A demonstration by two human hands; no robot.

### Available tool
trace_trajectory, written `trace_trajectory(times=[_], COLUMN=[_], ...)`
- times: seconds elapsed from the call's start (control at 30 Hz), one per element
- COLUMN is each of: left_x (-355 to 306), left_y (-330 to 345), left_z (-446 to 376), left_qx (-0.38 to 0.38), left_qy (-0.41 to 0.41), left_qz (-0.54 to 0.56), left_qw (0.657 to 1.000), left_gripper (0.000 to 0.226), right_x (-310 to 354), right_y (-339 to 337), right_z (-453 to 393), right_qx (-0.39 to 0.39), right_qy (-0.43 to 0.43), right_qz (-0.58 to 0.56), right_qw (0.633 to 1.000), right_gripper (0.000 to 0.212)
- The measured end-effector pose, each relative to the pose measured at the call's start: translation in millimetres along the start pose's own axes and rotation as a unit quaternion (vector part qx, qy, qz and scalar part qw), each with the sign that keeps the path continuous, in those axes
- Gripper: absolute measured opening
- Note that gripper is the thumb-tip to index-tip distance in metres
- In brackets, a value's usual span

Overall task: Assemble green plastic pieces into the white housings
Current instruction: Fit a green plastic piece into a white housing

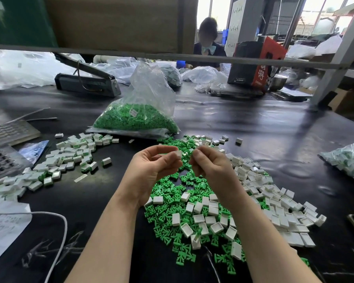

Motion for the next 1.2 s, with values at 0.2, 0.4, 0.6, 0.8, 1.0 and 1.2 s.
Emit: trace_trajectory(times=[0.2,0.4,0.6,0.8,1.0,1.2], left_x=[3.3,4.8,6.4,8.4,6.8,7.3], left_y=[3.8,6.2,8.5,9.8,9.2,8.0], left_z=[-1.6,-2.9,-4.1,-5.6,-5.8,-6.1], left_qx=[0.0,-0.021,-0.025,-0.031,-0.009,-0.007], left_qy=[-0.014,0.005,0.022,0.02,0.019,0.022], left_qz=[-0.034,-0.09,-0.081,-0.05,-0.04,-0.059], left_qw=[0.999,0.996,0.996,0.998,0.999,0.998], left_gripper=[0.025,0.028,0.027,0.027,0.033,0.035], right_x=[-0.7,0.7,0.2,-1.0,-2.7,-1.0], right_y=[3.5,6.6,9.6,8.1,6.0,9.0], right_z=[0.9,0.6,1.6,1.1,1.0,1.8], right_qx=[0.009,0.011,0.001,-0.005,-0.015,0.01], right_qy=[-0.008,-0.025,-0.044,-0.055,-0.046,-0.044], right_qz=[-0.002,0.001,0.038,0.062,0.058,0.051], right_qw=[1.0,1.0,0.998,0.997,0.997,0.998], right_gripper=[0.025,0.024,0.027,0.026,0.027,0.026])
Point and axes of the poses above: each hand's wrist, its own z-axis away from the middle knuckle, its own y-axis out of the palm, x = y × z, the point moved 3 cm from there along -z, towards the middle knuckle, and after that the axes turned 9 degrees about -z, right-handed, at the moved point
